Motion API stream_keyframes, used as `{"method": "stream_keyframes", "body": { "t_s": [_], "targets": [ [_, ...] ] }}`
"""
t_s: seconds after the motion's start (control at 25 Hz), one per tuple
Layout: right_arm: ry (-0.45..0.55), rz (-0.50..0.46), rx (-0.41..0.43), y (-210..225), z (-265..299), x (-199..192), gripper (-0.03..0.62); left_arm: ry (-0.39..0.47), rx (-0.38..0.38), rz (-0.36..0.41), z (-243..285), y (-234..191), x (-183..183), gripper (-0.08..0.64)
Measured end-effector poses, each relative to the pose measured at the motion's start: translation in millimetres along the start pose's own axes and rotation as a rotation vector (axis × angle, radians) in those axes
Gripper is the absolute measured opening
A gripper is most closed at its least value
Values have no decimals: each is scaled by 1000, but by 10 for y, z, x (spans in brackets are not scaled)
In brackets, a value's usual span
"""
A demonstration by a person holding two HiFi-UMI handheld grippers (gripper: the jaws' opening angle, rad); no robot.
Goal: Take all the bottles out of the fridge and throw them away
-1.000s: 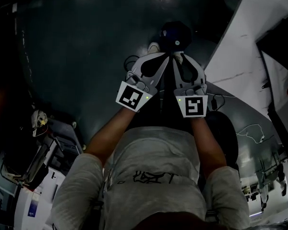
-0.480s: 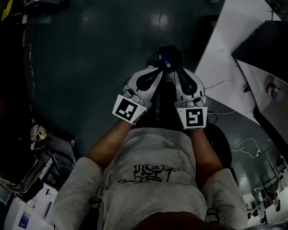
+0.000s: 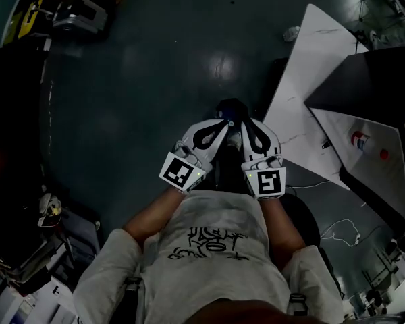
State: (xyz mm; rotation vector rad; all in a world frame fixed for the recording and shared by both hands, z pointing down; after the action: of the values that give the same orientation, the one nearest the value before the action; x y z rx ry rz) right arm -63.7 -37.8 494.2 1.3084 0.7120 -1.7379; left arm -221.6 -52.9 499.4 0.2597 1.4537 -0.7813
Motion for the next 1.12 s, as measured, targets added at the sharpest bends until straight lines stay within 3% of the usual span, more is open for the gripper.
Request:
{"method": "stream_keyframes", "body": {
  "t_s": [0.44,1.12],
  "targets": [
    [47,-13,36,-59,-284,752,21,92,-44,49,-114,271,730,6],
    [114,-48,63,-134,-660,1526,11,137,-96,103,-293,615,1384,6]
  ]
}}
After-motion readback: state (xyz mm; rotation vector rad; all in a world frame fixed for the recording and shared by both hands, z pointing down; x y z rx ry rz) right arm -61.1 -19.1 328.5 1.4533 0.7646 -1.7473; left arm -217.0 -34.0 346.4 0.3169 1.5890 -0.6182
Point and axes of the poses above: the fingertips, and each gripper's own axes: z forward along the fingers, y to its right, x out of its top, the point moved 9 cm from there along -z, backward along the fingers
